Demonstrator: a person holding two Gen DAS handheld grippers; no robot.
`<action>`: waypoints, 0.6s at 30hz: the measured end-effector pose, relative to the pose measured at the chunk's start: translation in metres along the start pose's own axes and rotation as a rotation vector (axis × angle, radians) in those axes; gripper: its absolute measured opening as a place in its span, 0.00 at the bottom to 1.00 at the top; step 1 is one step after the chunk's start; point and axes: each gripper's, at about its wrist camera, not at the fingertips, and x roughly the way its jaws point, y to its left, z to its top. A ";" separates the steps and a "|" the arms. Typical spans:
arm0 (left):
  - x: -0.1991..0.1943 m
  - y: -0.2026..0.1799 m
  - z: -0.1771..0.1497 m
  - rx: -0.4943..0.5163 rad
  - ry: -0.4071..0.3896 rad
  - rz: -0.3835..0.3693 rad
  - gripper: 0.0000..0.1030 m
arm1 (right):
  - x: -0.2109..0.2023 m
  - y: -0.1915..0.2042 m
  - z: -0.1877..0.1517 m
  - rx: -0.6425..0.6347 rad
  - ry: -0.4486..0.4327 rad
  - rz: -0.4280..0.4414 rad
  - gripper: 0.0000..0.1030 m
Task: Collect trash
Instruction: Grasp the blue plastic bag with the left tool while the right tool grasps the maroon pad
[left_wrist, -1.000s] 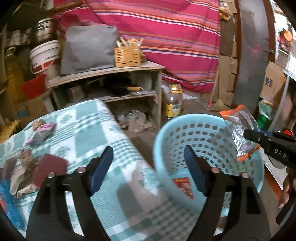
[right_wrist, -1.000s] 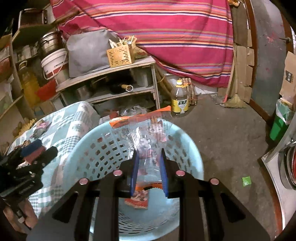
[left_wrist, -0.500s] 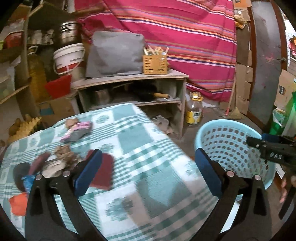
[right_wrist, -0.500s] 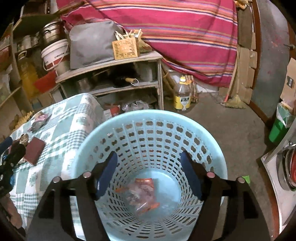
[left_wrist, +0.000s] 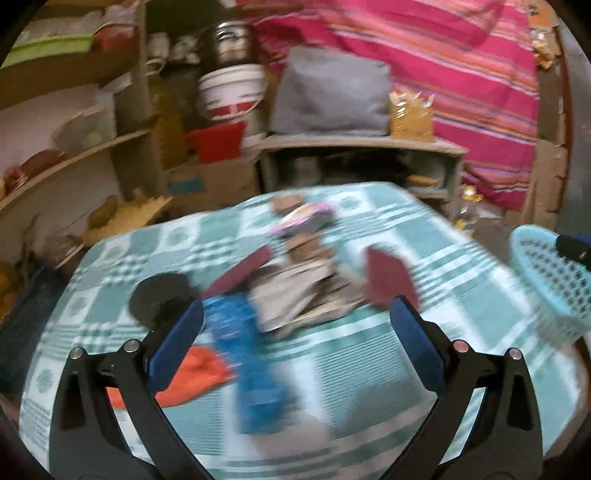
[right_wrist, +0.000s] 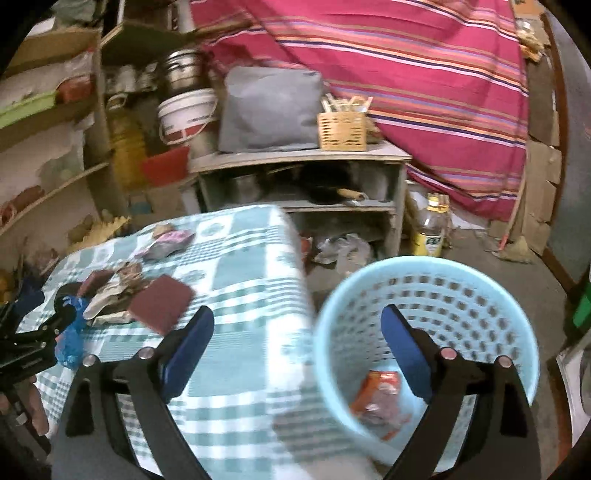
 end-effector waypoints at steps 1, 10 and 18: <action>0.004 0.008 -0.004 -0.001 0.010 0.021 0.95 | 0.005 0.010 0.000 -0.012 0.006 0.006 0.88; 0.043 0.049 -0.020 -0.070 0.146 0.021 0.86 | 0.037 0.050 -0.002 -0.014 0.047 0.011 0.89; 0.067 0.061 -0.020 -0.133 0.229 -0.086 0.47 | 0.058 0.068 -0.001 -0.047 0.084 0.009 0.89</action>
